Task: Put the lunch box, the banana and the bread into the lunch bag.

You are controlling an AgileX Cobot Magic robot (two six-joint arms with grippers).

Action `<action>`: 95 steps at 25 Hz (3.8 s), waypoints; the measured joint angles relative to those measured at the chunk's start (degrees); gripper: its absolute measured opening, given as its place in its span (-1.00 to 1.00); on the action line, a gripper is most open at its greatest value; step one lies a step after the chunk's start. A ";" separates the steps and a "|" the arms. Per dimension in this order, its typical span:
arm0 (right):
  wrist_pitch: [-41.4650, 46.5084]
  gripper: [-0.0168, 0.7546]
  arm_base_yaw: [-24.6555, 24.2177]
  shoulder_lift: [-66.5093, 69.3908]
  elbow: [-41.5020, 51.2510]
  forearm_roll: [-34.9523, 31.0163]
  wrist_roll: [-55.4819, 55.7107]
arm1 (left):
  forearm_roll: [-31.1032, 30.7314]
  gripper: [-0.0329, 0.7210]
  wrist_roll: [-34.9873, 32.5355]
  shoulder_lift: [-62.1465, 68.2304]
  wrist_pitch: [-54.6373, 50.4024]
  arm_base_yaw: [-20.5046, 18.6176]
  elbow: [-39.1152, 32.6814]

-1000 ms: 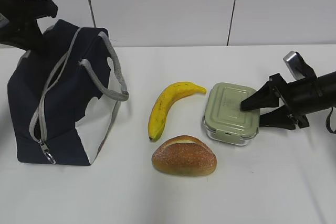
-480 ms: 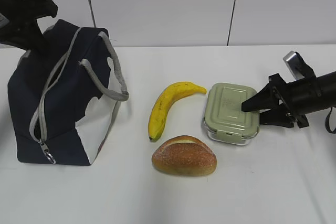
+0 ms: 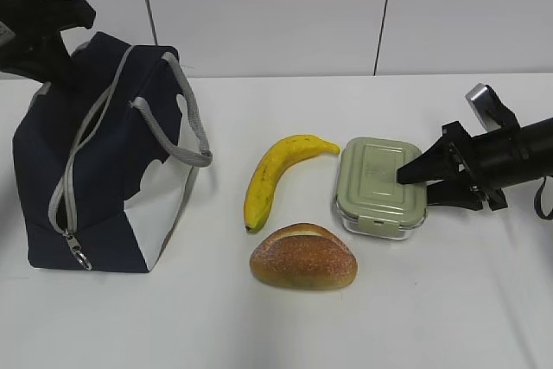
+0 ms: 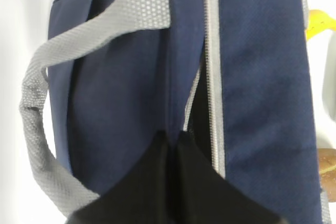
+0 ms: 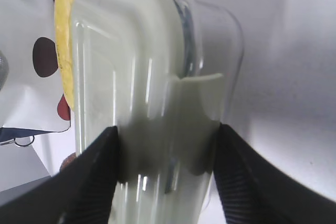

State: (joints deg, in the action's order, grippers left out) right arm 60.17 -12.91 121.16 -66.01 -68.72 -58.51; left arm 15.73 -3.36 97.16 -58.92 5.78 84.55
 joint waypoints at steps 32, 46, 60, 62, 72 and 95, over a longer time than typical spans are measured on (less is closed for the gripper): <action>5.23 0.04 4.33 -5.27 -14.75 4.82 14.36 | 1.56 -0.91 0.00 0.00 0.00 0.00 0.00; 8.75 0.04 18.84 -6.91 -36.09 10.11 36.92 | 6.70 -0.91 0.00 0.00 0.00 0.00 0.00; 9.87 0.04 27.90 -6.91 -39.19 14.07 46.28 | 9.95 -0.92 0.00 0.00 0.00 0.00 0.00; 9.87 0.04 28.88 -6.91 -39.19 14.11 47.00 | 10.53 -0.92 0.00 0.00 0.00 0.00 0.00; 4.75 0.04 32.12 -5.49 -39.23 17.46 50.60 | 10.80 -0.92 0.00 0.00 -0.42 0.00 0.00; -7.25 0.04 40.83 -0.15 -42.25 34.93 62.41 | 11.40 -0.92 -0.02 0.00 -1.06 0.00 0.00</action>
State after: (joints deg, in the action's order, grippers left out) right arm 52.92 27.91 121.01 -108.26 -33.80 3.90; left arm 27.12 -3.38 97.16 -59.98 5.78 84.55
